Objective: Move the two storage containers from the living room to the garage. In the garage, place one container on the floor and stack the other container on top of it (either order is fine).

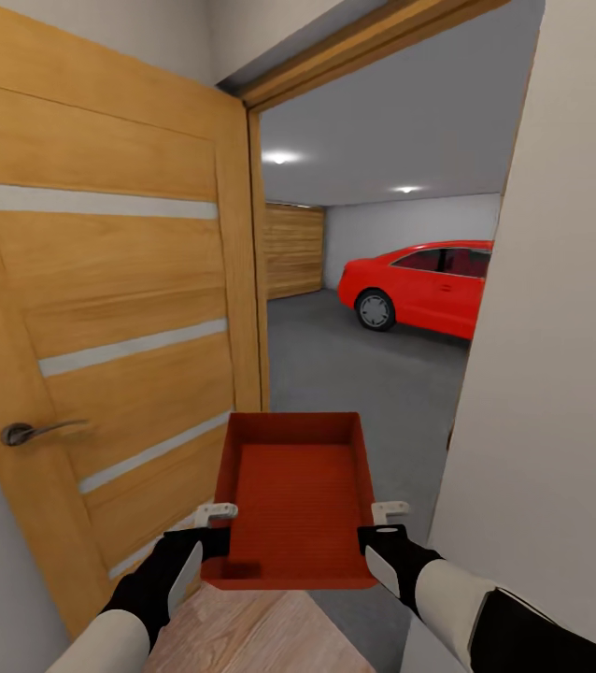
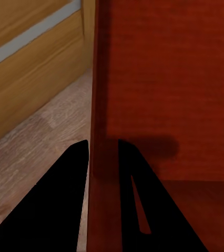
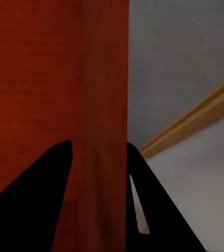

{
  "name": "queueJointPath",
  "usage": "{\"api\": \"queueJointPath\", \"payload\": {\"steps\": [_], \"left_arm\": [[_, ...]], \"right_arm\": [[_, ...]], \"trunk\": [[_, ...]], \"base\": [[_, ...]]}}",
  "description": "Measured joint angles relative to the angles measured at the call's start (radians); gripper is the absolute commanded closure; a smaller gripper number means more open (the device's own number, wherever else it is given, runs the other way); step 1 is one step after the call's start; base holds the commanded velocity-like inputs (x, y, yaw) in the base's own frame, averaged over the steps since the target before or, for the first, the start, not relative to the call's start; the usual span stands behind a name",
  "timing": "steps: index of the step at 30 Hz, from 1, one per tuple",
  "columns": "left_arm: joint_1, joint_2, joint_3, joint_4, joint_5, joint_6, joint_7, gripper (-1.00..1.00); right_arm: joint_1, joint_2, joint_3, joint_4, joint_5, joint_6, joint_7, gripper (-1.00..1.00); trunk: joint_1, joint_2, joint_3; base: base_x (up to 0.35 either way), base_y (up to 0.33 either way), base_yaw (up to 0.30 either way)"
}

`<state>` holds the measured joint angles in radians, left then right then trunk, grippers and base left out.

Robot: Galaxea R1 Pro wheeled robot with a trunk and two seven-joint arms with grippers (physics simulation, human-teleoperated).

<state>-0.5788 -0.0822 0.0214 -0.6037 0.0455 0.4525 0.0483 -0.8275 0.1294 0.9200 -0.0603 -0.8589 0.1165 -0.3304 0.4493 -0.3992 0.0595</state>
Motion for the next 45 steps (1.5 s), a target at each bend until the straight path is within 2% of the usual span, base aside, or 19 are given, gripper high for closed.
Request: {"api": "queueJointPath", "payload": {"steps": [14, 35, 45], "left_arm": [[0.0, -0.001, 0.001, -0.001, -0.003, 0.0, -0.001, 1.0], [0.0, -0.001, 0.001, -0.007, -0.004, 0.0, -0.001, 1.0], [0.0, -0.001, 0.001, 0.0, -0.003, 0.0, 0.0, 1.0]], "right_arm": [[0.0, -0.001, -0.002, 0.0, 0.002, -0.001, 0.002, 1.0], [0.0, -0.003, -0.006, -0.009, 0.007, -0.001, -0.002, 1.0], [0.0, -0.001, -0.001, 0.0, 0.001, 0.0, 0.001, 1.0]], "trunk": [[0.0, 0.0, 0.0], [0.0, 0.0, 0.0], [0.0, 0.0, 0.0]], "base": [[0.162, 0.21, -0.019], [0.004, 0.005, -0.267], [0.019, 0.186, -0.049]]}}
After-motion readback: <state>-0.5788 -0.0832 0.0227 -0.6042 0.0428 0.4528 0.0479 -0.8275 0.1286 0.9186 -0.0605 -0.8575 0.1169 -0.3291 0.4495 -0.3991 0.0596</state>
